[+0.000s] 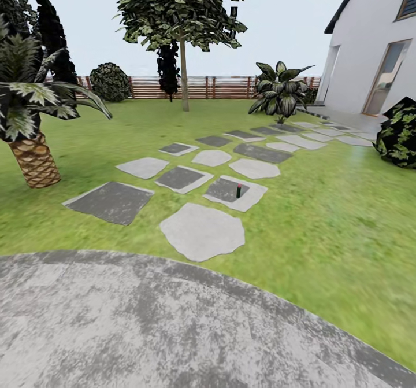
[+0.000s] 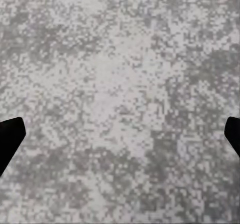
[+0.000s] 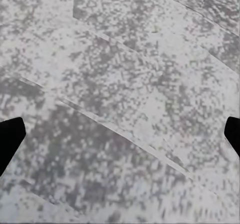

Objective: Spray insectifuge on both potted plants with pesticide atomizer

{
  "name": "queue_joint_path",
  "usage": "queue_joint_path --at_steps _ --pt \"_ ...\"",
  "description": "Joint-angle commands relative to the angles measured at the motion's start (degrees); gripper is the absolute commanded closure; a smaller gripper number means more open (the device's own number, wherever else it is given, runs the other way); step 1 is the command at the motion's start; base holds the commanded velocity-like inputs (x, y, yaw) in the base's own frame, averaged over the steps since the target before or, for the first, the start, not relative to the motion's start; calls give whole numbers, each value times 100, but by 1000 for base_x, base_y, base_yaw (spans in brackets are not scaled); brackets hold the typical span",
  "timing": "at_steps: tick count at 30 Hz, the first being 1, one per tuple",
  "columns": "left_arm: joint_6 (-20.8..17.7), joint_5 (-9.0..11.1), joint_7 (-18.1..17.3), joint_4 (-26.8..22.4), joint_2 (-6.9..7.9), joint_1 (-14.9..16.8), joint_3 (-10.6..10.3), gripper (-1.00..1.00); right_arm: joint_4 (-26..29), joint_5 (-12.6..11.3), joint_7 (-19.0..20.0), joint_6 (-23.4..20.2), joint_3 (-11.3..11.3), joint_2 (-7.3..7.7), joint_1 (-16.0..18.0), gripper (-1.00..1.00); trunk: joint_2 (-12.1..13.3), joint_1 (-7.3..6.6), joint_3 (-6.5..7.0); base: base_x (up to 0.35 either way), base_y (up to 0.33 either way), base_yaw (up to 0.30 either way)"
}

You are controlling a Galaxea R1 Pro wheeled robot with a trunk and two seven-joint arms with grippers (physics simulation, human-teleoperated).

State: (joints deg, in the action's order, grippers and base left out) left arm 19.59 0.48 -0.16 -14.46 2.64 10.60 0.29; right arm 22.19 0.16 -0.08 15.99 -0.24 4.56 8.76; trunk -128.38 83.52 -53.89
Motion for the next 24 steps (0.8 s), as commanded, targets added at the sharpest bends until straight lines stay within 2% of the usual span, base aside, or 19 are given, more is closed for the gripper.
queue_joint_path --at_steps 1,24 --pt "19 5 -2 5 0 3 1 -100 -4 2 -1 18 -4 1 2 -100 -2 2 -5 337 0 0" --pt "19 5 -2 5 0 3 4 -100 4 -15 26 18 -2 1 3 -100 -2 2 -5 337 0 0"
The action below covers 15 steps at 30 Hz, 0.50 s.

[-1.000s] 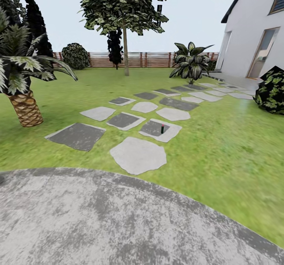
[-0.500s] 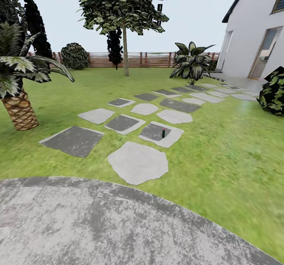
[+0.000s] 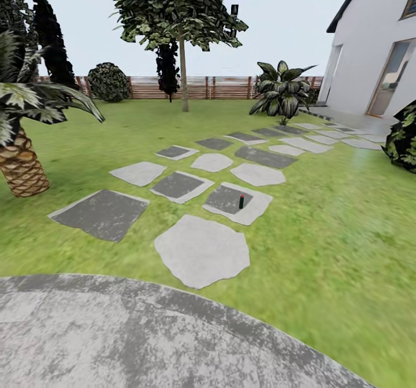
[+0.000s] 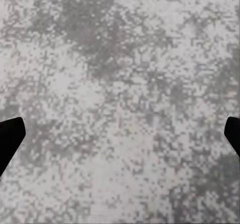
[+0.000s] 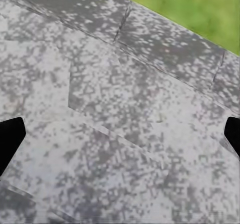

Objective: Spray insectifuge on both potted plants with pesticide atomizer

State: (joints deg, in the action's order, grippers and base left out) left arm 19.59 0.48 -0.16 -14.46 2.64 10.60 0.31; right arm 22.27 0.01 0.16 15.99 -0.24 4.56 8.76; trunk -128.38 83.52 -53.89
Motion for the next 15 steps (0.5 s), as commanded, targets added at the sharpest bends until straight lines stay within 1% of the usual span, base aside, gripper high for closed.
queue_joint_path --at_steps 1,15 --pt "19 5 -2 5 0 3 1 -100 -4 0 2 18 -2 1 3 -100 -2 2 -5 337 0 0" --pt "19 5 -2 5 2 2 -3 -100 -6 -1 2 18 -2 1 3 -100 -2 2 -5 337 0 0"
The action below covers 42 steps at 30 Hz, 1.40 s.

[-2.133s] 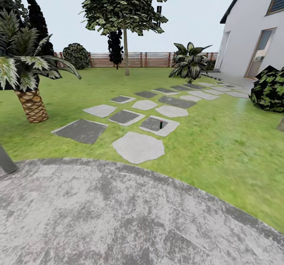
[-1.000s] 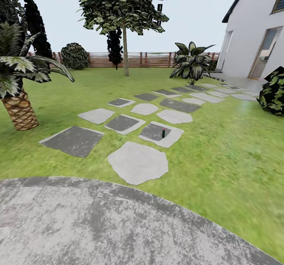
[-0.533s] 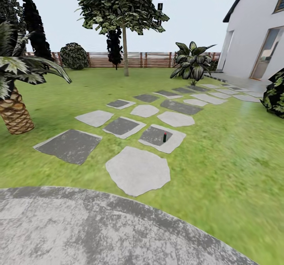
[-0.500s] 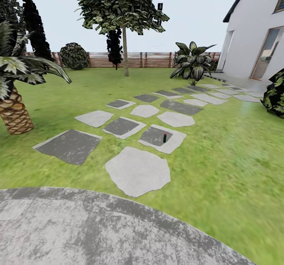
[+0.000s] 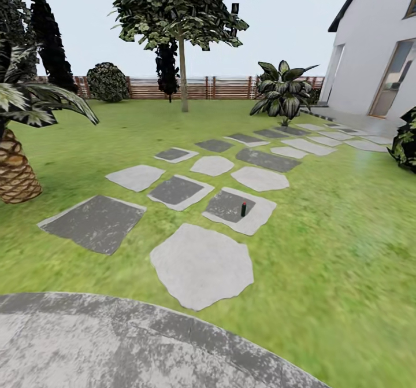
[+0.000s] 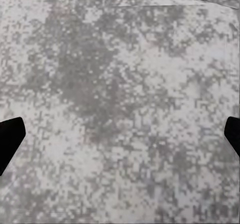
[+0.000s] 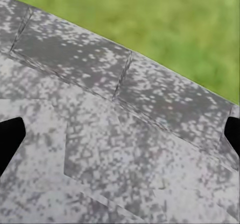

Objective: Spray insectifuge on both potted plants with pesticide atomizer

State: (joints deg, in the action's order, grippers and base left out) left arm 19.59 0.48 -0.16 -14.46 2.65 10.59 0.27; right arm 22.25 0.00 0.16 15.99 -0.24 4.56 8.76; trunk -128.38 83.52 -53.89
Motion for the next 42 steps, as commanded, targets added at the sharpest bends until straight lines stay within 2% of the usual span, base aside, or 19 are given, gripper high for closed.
queue_joint_path --at_steps 1,42 --pt "19 5 -2 5 0 3 1 -100 -5 0 2 18 -2 1 3 -100 -2 2 -5 337 0 0" --pt "19 -4 -2 5 -2 3 -2 -100 -2 0 2 18 -2 1 1 -100 -2 2 -5 337 0 0"
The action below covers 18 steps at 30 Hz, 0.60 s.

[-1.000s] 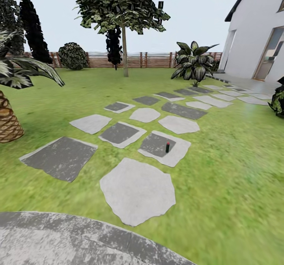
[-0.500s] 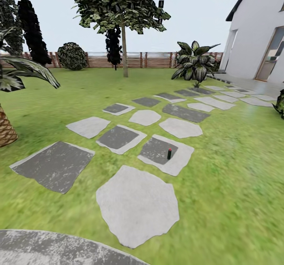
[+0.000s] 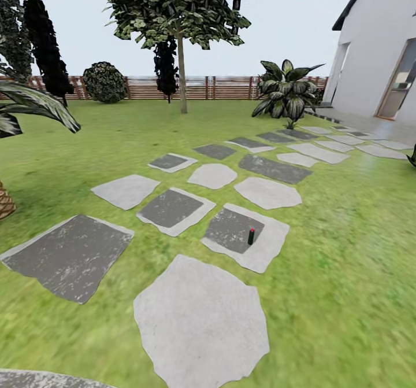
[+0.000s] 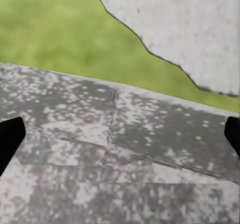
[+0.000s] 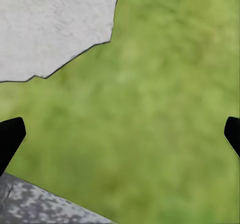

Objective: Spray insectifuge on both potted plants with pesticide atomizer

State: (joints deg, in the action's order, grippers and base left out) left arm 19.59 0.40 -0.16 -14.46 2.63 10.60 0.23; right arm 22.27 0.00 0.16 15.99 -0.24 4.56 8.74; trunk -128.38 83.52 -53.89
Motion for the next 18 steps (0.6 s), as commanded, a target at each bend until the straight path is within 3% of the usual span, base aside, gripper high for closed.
queue_joint_path --at_steps 1,18 --pt "19 4 -2 5 0 0 2 -100 -6 0 2 18 -2 1 3 -100 -2 2 -5 337 0 0" --pt "19 -5 -2 5 0 3 3 -100 -12 0 2 18 -2 1 4 -100 -2 2 -5 337 0 0"
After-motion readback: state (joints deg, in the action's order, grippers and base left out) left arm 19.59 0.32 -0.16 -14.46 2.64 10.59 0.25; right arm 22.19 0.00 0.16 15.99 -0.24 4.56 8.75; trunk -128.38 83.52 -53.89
